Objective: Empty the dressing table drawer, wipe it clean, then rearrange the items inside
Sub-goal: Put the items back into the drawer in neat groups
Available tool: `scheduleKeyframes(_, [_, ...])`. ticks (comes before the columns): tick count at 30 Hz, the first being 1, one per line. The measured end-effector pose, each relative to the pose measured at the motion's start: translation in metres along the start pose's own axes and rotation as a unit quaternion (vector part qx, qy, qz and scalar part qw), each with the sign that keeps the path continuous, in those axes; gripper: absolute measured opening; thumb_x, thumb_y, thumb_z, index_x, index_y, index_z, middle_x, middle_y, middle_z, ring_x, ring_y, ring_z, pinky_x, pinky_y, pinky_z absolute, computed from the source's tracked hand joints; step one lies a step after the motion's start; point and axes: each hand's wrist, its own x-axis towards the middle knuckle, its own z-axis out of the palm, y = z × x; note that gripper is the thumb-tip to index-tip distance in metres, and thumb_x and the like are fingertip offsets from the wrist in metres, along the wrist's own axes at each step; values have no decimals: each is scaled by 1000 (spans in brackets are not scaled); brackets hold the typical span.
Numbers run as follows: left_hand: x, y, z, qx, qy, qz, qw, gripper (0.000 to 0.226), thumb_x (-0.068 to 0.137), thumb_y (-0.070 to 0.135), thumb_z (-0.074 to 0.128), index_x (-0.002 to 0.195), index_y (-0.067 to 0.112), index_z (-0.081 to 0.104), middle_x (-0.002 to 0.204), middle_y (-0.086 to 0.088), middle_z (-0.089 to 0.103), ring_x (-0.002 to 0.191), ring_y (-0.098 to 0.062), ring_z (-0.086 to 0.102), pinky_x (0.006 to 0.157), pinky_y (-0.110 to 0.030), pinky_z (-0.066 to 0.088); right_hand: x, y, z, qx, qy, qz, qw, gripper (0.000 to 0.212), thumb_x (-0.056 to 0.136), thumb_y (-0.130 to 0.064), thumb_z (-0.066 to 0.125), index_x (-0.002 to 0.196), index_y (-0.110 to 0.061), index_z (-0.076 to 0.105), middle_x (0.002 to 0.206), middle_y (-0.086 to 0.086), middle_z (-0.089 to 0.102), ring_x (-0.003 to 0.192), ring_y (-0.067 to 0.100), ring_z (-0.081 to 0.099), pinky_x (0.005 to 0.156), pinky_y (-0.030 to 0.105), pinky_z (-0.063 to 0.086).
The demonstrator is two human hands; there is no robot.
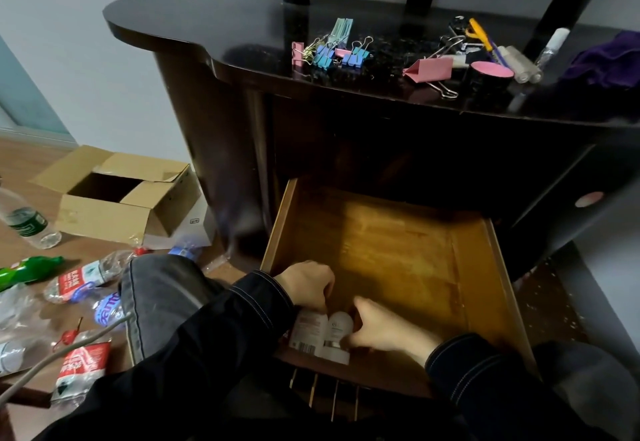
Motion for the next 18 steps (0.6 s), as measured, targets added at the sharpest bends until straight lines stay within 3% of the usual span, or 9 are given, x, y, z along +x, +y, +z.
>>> scheduleKeyframes(2, [0,-1,1,-2,-2,-2,1000,32,79,32,77,107,18,67,115,-2,63,106,-23,58,89,-37,52,1,1,2,-19,7,-4,1000,87,79,-39,81,148,-9,36,140,8,49,115,22,57,92,37,57])
scheduleKeyframes(4, [1,-1,1,-4,-2,-4,1000,32,80,31,77,107,19,67,115,-2,62,107,-22,57,89,-36,51,2,2,2,-27,7,-7,1000,79,79,-42,81,140,-11,43,128,4,54,111,22,57,93,41,55])
scheduleKeyframes(8, [-1,1,2,6,10,-1,1000,35,81,31,76,112,19,64,118,-2,57,109,-23,56,87,-33,48,-1,3,-3,-62,11,-14,998,82,84,-50,73,149,-16,36,146,7,50,125,25,54,98,40,52])
scheduleKeyframes(10, [-6,4,-2,30,41,6,999,38,84,34,72,117,18,62,120,-2,54,108,-24,57,86,-34,48,-9,3,-15,-62,50,-13,997,82,90,-56,65,155,-21,30,145,3,52,122,19,56,88,31,52])
scheduleKeyframes(12, [-14,11,-14,27,93,24,995,34,88,36,67,116,17,62,119,-2,55,105,-26,60,82,-35,48,-26,1,-35,-60,121,-24,990,61,94,-55,59,146,-27,44,122,-7,62,104,9,60,80,29,53])
scheduleKeyframes(15, [-31,32,-50,-25,193,83,977,25,92,37,60,110,20,65,111,1,63,101,-21,63,80,-32,50,-61,-5,-75,-44,270,-70,959,26,98,-46,58,119,-33,63,101,-21,62,97,3,63,78,23,54])
scheduleKeyframes(18, [-54,60,-100,-65,314,163,933,20,94,35,60,106,22,67,103,5,68,95,-14,64,80,-35,53,-105,-20,-127,-54,453,-167,874,9,98,-37,59,104,-37,66,95,-24,62,90,-4,61,71,7,43])
